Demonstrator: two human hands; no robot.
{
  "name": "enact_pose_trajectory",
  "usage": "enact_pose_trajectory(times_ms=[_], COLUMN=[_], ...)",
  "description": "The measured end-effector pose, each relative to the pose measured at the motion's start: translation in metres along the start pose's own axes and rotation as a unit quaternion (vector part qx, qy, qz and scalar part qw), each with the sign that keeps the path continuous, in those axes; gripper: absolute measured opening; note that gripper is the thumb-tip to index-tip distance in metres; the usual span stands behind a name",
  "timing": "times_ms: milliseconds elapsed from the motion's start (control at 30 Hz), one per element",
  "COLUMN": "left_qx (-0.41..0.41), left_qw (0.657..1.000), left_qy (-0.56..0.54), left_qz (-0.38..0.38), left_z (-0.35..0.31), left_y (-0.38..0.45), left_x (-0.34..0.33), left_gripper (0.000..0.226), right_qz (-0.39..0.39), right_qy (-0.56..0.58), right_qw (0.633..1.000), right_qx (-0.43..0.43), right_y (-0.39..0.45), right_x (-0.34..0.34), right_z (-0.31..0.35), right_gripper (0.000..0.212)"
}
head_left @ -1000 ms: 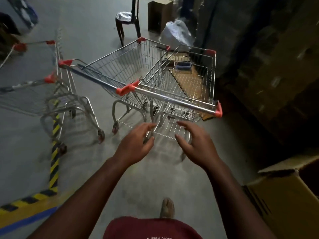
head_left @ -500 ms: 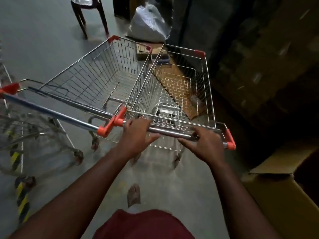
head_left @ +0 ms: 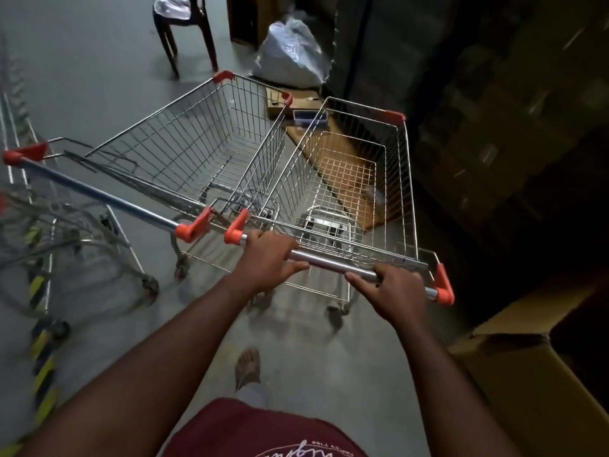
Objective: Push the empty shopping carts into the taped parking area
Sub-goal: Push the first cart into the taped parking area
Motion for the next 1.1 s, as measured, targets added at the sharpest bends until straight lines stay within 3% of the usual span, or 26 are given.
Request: enact_pose_trajectory(times_ms=[167, 367, 467, 1100], left_qx=[0.008, 0.025, 0.033, 0.036], left_qw=[1.0, 0.998, 0.998, 0.994], left_qy=[-0.011, -0.041, -0.033, -0.076], left_qz=[-0.024, -0.042, -0.038, -0.069], left_z=[-0.064, -0.136, -0.165, -0.251], left_y=[-0.036, -0.084, -0.112, -0.371], left_x=[-0.025, -0.051, -0.059, -0.103], left_gripper=[0.063, 0.041, 0.041, 0.044], right_qz=[-0.019, 0.002, 0.01, 0.016], right_qy=[-0.002, -0.021, -0.02, -0.016], right_qw=[1.0, 0.999, 0.999, 0.997], right_qx=[0.018, 0.039, 0.04, 0.076], right_y=[-0.042, -0.098, -0.134, -0.405], right_x=[0.009, 0.024, 0.031, 0.046], right_z=[-0.055, -0.114, -0.132, -0.139], right_gripper=[0.078, 0.081, 0.08, 0.069])
Point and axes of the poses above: each hand's wrist, its own y-axis towards the middle knuckle, its own x-axis out of the back of the hand, z = x × y, the point moved 4 cm from there along y, towards the middle knuckle, and after that the axes turned 10 degrees about x, right-handed, at the moved point
